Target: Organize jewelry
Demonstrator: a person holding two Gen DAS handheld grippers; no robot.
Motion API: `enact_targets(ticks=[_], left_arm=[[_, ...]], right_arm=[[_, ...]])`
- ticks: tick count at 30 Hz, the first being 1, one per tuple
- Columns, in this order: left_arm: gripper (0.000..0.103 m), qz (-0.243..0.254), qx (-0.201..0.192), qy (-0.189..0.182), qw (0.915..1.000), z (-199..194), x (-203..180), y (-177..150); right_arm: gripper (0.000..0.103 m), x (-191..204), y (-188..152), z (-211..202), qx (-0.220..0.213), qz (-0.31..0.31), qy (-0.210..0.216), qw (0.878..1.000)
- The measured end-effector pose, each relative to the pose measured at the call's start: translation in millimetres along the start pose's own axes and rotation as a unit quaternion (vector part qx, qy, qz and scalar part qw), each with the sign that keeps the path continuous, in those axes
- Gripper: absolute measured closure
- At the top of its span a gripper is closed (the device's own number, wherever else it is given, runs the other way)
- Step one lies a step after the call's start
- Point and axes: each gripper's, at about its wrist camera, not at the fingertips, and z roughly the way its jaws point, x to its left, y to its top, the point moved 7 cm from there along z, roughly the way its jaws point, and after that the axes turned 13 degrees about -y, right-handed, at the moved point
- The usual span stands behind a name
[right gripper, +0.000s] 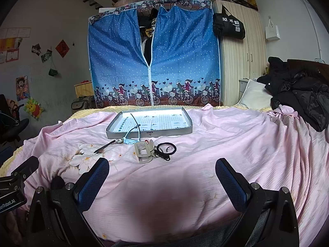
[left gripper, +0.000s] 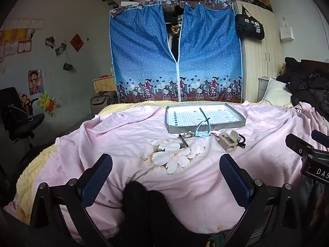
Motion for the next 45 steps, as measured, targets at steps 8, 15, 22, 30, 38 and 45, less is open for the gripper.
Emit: enact_targets(ticks=[8,15,22,30,38,45], left_arm=[[0.002,0.001,0.003,-0.001,1.0000,0.7,-0.8,-0.5],[0.002,0.000,0.005,-0.003,1.0000,1.2,-1.1,-0.7],[0.002,-0.001,0.006,-0.004,1.0000,0.9,-2.1,-1.1],[0.002,-0.001,0.008,-0.006,0.9999,2.0,-2.5,-1.8],[0.002,-0.002,0.008,-0.005,1.0000,1.8,-1.9,-2.0],[0.002,-0.003,0.009,-0.006,0.9999,2.3,-2.9,-3.6]], right_arm=[[0.000,0.0,-0.5,0.5,0.001,0.000,0.000,1.000],[0.000,0.2,-0.9,0.8,0.002,0.000,0.001,1.000],[0.000,0.0,-0.8,1.4,0.003,0.001,0.001,1.000],[0.000,-0.2,-1.0,1.6,0.004,0.001,0.001,1.000],[0.000,-0.4,-1.3,2.4,0.005,0.002,0.001,1.000],[0.000,-0.4,-1.7,3.5,0.006,0.002,0.002,1.000]])
